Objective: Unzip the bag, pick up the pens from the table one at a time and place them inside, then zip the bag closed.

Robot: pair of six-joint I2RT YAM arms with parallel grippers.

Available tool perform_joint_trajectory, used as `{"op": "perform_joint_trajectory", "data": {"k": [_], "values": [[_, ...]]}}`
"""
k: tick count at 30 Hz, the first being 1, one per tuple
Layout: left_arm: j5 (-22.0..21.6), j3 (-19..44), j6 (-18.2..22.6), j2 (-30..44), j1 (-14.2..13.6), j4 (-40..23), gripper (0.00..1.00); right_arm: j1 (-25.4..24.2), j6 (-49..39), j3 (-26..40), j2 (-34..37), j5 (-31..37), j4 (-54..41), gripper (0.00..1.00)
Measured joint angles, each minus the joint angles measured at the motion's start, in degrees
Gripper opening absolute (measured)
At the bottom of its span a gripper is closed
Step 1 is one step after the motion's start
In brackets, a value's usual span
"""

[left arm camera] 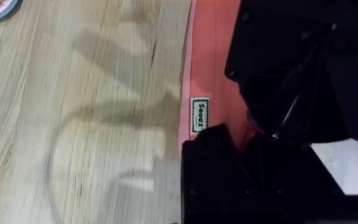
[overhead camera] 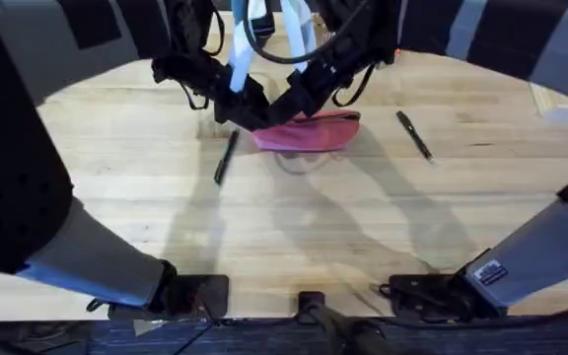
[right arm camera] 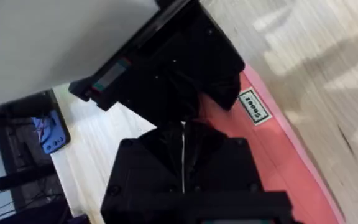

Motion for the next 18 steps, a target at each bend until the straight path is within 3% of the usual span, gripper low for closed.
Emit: {"op": "perform_joint_trajectory", "data": {"k": [3,5,11,13,18], "values": [[0.04,0.0,0.0,0.0,0.0,-0.02,0.042,-0.45,0.28,0.0,-0.02,-0.45,-0.05,0.032],[0.19,0.0,0.0,0.0,-0.01,-0.1,0.042,-0.91,0.73,0.0,-0.16,-1.04,0.09,0.107],[0.44,0.0,0.2,0.0,-0.13,-0.28,0.042,-3.13,0.98,0.0,-3.77,-1.78,0.39,0.945],[0.48,0.0,0.2,0.0,-0.11,-0.31,0.042,-3.91,1.01,0.0,-5.7,-2.01,0.13,0.993],[0.5,0.02,0.2,0.0,-0.11,-0.31,0.042,-6.79,1.03,0.12,-9.28,-0.23,-4.07,0.996]]}}
